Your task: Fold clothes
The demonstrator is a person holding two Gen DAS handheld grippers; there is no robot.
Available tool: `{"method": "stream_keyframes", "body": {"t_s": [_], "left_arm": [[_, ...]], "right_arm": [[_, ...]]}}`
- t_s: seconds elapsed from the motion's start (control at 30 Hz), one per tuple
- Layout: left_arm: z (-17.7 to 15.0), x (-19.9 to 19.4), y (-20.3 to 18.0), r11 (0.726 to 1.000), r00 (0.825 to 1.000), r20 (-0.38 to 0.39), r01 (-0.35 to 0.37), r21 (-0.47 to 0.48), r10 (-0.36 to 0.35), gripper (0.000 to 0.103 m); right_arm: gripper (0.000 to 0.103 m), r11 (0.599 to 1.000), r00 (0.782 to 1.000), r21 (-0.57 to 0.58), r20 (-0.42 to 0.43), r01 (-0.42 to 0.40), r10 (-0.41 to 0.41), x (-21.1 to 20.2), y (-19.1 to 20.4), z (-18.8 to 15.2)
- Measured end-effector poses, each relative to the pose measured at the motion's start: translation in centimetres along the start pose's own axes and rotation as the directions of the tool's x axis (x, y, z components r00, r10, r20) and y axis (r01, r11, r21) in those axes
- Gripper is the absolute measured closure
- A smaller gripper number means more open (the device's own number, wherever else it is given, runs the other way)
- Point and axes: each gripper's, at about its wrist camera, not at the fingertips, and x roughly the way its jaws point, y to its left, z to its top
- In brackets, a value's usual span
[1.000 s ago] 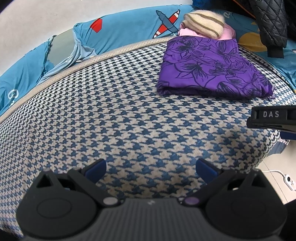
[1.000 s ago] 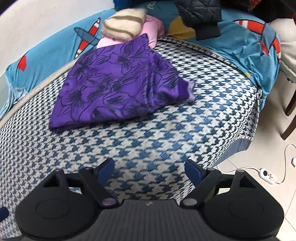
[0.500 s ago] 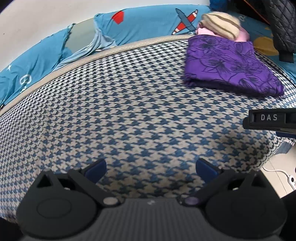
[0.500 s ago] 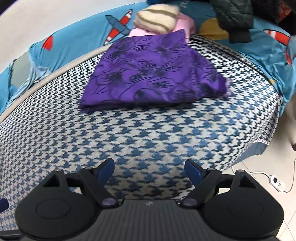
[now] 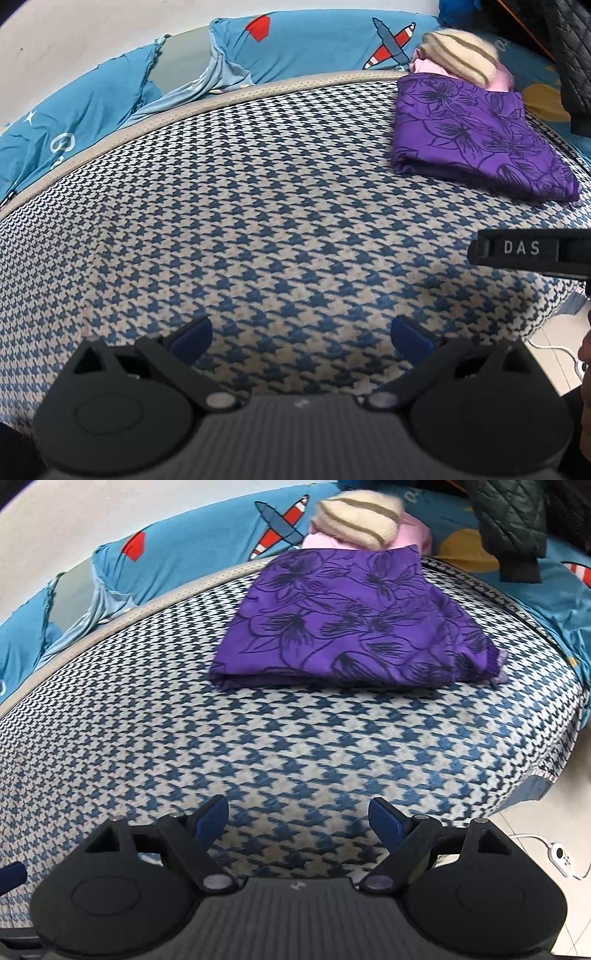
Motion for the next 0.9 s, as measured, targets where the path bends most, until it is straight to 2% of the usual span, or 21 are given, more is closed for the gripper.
{"method": "stream_keyframes", "body": {"t_s": [0.17,0.4,0.9], "left_arm": [[-0.2,0.3,1.6,1.000,1.000,-0.006,-0.017,-0.020,0.017,0.000],[-0.2,0.8,5.5,0.994,0.999,-0.012,-0.052,-0.098,0.051,0.000],[-1.4,1.1,13.5,0.964,0.991,-0.045,-0.131,-0.233,0.124,0.000]], "right_arm": [[0.020,0.999,1.000,-0.049,-0.004,-0.023,0.023,0.3,2.3,-0.2],[0.020,0.990,0.998,-0.125,-0.013,-0.058,0.057,0.7,6.1,-1.0],[0.020,0.952,0.988,-0.263,-0.043,-0.157,0.151,2.0,14.1,-2.7]]}}
